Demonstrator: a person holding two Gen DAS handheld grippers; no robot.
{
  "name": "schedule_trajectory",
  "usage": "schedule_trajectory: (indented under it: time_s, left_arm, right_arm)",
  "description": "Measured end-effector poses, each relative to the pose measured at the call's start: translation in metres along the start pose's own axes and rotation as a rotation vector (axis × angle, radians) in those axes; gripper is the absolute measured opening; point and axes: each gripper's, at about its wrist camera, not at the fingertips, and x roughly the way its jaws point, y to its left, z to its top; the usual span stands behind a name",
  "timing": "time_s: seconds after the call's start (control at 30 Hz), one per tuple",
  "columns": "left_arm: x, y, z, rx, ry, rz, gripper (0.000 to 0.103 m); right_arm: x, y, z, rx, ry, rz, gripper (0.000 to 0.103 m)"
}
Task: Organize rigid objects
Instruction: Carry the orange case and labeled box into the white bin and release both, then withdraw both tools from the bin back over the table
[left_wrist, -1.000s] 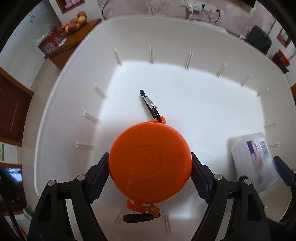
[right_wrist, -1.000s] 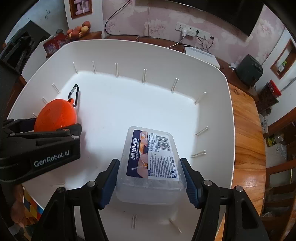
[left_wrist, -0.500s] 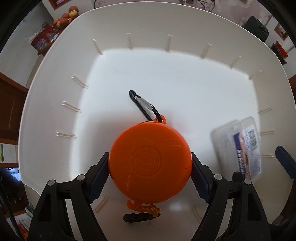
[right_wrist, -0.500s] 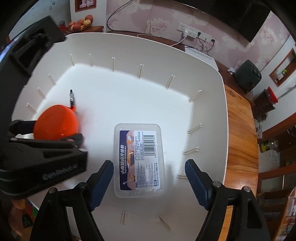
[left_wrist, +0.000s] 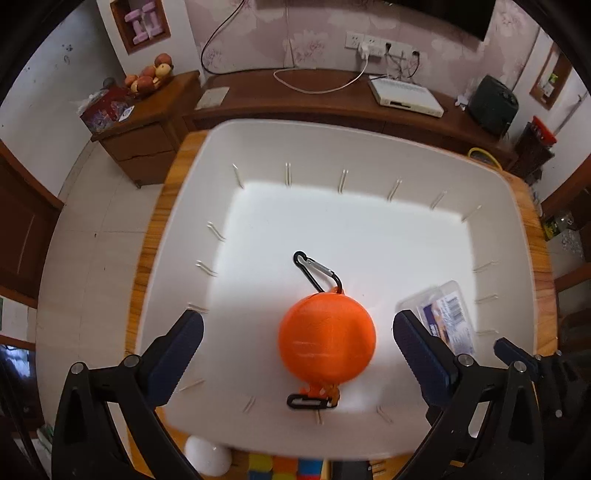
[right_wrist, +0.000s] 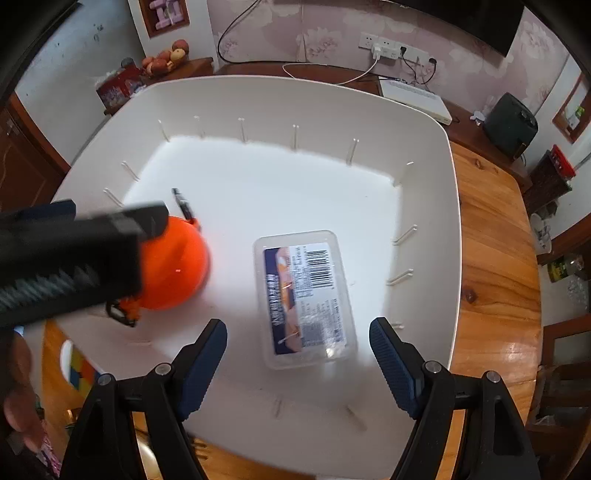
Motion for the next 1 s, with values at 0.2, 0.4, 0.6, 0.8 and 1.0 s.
schedule_trajectory:
  time_s: [0.2,0.4,0.6,0.8,1.0]
  left_arm:
    - [-0.018,0.005,0.019,0.004,-0.030,-0.042,0.102]
    - [-0.048,0.024,0.014,-0.033,-0.045,-0.085,0.102]
    - [-0.091,0.045,-0.008,-0.030,-0.093,-0.092,0.102]
    - [-0.126,0.056,-0.033,-0.005,-0.136,-0.092,0.102]
    - [-0.139,0.058,-0.057,0.017,-0.147,-0.103,0.102]
  right_arm:
    - [-0.031,0.008,-0.005,-0.001,-0.050,0.032,0.080]
    - [-0.064,0.011,-0.016,-0.002,-0.085,0.026,0.080]
    - [-0.115,0.002,-0.036,0.012,-0.157,0.072,0.080]
    - [-0.161,-0.002,-0.061,0.008,-0.230,0.089,0.080]
    - [-0.198,0.005,-0.097,-0.036,-0.400,0.060,0.080]
